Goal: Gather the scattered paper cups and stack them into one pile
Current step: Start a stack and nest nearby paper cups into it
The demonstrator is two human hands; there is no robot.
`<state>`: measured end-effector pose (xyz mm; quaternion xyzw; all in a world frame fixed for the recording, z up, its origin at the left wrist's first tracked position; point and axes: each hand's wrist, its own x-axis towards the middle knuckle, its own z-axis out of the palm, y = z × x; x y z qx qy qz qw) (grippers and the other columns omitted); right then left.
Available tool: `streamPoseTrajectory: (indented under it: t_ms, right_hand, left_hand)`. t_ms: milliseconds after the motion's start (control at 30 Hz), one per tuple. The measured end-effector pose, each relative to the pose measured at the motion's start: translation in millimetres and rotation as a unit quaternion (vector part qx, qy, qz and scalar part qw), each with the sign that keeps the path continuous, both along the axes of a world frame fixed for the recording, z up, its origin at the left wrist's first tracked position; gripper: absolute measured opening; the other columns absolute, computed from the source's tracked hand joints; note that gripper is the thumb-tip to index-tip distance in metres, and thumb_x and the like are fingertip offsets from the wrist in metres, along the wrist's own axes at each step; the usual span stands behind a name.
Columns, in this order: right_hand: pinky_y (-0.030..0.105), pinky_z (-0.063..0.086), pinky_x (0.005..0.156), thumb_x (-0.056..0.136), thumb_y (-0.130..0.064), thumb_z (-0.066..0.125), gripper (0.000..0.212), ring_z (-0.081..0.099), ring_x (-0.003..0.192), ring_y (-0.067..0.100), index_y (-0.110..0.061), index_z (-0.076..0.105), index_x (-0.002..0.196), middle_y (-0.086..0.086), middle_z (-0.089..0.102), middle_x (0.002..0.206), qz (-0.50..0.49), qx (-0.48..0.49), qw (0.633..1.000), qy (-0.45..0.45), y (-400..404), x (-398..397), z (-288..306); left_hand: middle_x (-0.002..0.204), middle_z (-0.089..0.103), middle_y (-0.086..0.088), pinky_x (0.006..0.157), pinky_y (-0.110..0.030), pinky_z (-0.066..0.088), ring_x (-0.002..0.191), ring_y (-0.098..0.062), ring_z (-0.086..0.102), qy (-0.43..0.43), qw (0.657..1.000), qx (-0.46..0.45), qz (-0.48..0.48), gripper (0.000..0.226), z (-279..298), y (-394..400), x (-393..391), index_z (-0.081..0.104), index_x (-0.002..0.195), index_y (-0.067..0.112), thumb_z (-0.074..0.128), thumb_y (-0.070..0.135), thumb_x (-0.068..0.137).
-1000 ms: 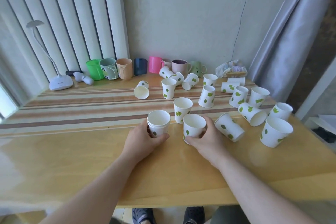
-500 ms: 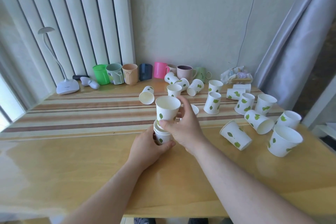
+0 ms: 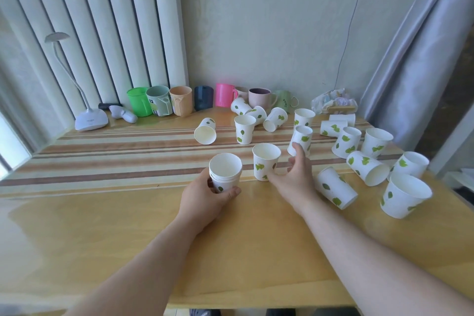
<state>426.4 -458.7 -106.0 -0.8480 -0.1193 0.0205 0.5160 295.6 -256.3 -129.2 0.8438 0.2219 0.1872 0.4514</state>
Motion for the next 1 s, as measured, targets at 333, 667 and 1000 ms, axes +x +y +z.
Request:
streamPoseTrajectory:
  t_ms: [333,667,1000]
  right_hand:
    - [0.037,0.058,0.076,0.060,-0.066,0.076,0.056,0.068,0.098,0.006,-0.052,0.053,0.108,-0.030,0.065,0.103,-0.011,-0.029,0.999,-0.016,24,13,-26]
    - [0.023,0.051,0.075,0.066,-0.044,0.083,0.050,0.071,0.101,0.001,-0.038,0.067,0.113,-0.020,0.075,0.106,0.021,0.166,0.986,0.020,30,0,16]
    - [0.024,0.049,0.081,0.068,-0.045,0.086,0.055,0.060,0.099,-0.011,-0.042,0.061,0.118,-0.024,0.069,0.113,0.143,0.107,0.982,-0.058,78,-50,45]
  left_hand:
    - [0.092,0.075,0.028,0.045,-0.012,0.051,0.075,0.004,0.071,0.019,0.997,-0.064,-0.041,0.050,10,8,6,0.065,0.099,0.059,0.090,0.067,0.057]
    - [0.080,0.070,0.025,0.060,-0.019,0.041,0.079,0.013,0.061,0.001,0.995,0.097,0.024,0.047,1,-5,3,0.063,0.097,0.044,0.078,0.075,0.066]
    - [0.079,0.072,0.016,0.062,-0.031,0.051,0.075,0.000,0.066,-0.005,0.993,0.113,0.021,0.049,-2,-4,1,0.064,0.095,0.037,0.075,0.075,0.067]
